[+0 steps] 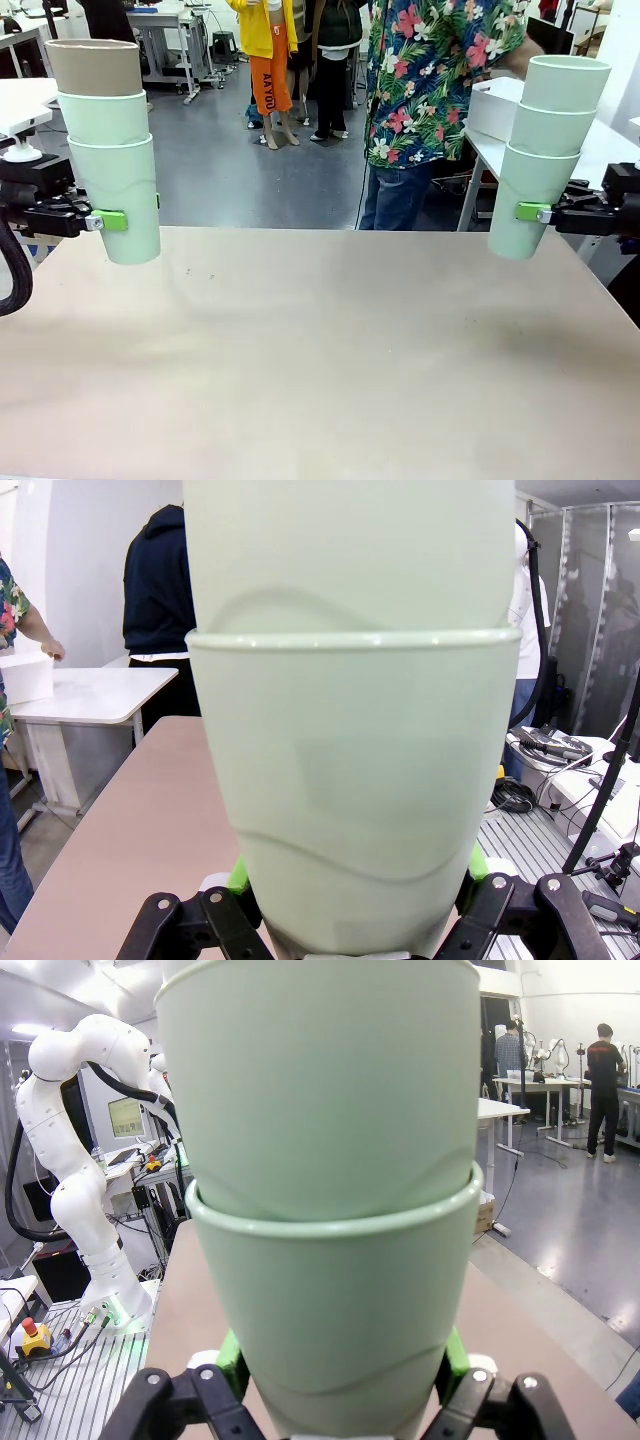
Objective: Stack the cups and store them in the basket.
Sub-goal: Place the stack of Reusable plastic cups into the Pantry Basket.
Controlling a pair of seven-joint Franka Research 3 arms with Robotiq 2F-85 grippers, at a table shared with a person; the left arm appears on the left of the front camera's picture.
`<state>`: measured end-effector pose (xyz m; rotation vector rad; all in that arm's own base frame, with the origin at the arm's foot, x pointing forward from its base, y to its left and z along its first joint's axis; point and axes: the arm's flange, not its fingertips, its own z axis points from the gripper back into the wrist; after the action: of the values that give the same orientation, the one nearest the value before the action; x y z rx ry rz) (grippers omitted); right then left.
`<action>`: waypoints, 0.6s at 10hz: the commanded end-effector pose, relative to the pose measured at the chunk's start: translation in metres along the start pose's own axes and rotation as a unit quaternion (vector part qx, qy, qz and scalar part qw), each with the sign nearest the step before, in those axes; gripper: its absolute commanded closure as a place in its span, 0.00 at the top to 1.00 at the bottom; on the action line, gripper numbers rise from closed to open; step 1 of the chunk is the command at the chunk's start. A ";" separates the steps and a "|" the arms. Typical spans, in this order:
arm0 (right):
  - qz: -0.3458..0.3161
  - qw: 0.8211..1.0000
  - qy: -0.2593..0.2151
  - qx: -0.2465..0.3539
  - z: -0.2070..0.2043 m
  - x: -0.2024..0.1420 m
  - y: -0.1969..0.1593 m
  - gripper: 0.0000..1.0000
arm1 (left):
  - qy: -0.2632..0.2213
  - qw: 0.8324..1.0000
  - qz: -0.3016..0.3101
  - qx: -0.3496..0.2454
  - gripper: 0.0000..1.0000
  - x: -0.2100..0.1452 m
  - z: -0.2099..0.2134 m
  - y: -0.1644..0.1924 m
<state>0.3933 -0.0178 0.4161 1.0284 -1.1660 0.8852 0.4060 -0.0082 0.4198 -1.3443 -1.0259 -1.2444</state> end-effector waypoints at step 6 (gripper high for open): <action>0.007 1.000 0.001 0.001 0.000 0.005 -0.002 0.87 | -0.002 1.000 -0.004 -0.001 0.84 0.004 0.000 -0.001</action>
<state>0.3933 -0.0178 0.4161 1.0284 -1.1660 0.8852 0.4060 -0.0082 0.4198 -1.3443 -1.0260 -1.2444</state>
